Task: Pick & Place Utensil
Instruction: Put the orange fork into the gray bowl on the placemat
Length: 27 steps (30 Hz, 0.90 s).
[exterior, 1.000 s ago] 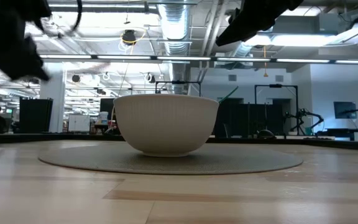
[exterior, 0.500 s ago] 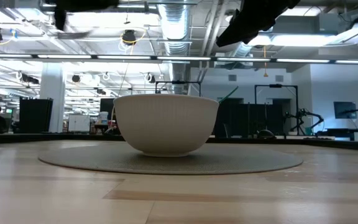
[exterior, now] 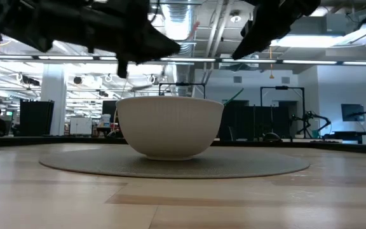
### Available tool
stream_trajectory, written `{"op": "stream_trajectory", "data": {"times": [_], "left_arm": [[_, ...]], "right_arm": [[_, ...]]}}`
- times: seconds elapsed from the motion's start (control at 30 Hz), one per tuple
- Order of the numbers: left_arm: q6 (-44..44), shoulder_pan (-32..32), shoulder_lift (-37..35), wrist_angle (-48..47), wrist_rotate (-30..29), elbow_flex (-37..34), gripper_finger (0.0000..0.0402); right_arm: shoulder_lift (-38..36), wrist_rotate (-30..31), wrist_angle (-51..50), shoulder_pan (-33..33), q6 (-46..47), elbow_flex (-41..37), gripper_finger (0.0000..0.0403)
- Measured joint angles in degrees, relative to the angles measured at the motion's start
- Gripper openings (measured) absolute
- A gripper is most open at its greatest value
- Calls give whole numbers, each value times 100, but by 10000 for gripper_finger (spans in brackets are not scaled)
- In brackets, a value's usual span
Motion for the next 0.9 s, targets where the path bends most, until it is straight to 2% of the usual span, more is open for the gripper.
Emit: {"op": "stream_trajectory", "data": {"times": [0.17,0.3,0.5,0.63,0.8,0.9], "left_arm": [[79,13,494,27,224,409,11],[222,-24,728,36,227,533,11],[164,-20,1011,20,-246,539,11],[-22,-22,1201,38,-267,547,11],[-291,-60,1336,28,-346,547,12],[-298,-92,1346,48,-370,547,12]], "right_arm": [[161,-1,-253,-215,211,-3,66],[560,-81,-140,-484,27,0,66],[970,-712,-68,-803,-378,-7,66],[1033,-1038,134,-957,-398,-7,66],[1124,-1732,373,-1077,-399,2,66],[1134,-1824,314,-1081,-399,-7,66]]}}
